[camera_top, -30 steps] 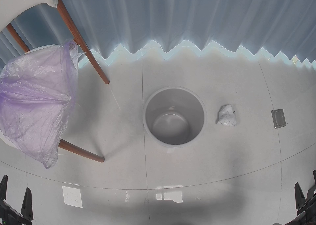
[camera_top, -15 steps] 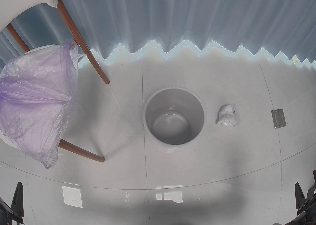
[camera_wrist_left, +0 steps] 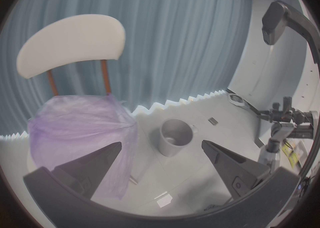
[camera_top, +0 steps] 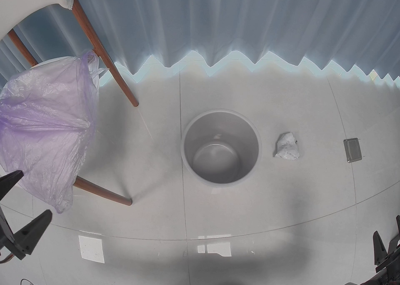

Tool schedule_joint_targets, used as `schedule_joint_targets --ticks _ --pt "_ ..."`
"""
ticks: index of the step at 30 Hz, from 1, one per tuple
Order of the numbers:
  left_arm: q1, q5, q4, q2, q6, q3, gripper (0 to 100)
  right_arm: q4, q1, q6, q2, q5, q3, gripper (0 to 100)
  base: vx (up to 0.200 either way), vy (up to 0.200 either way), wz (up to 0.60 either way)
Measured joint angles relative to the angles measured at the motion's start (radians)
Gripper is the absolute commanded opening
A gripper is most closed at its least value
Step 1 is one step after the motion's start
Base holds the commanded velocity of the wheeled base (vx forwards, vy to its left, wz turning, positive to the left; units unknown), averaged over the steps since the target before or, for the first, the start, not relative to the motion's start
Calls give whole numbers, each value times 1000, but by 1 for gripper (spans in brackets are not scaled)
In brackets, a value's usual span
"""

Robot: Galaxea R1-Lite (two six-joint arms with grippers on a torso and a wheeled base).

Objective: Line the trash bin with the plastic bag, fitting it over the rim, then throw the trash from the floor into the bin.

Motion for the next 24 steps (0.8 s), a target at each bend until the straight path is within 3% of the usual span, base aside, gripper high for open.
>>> schedule_joint_targets --ticks 5,9,16,24 --pt "-73 -23 0 182 100 -90 100 0 0 0 0 0 0 100 0 0 0" --pt "-99 24 -8 313 183 -154 100 0 0 0 0 0 0 100 0 0 0" --pt "-120 253 -55 501 283 -259 100 0 0 0 0 0 0 100 0 0 0" --pt "-188 533 -93 663 306 -319 100 0 0 0 0 1 0 100 0 0 0"
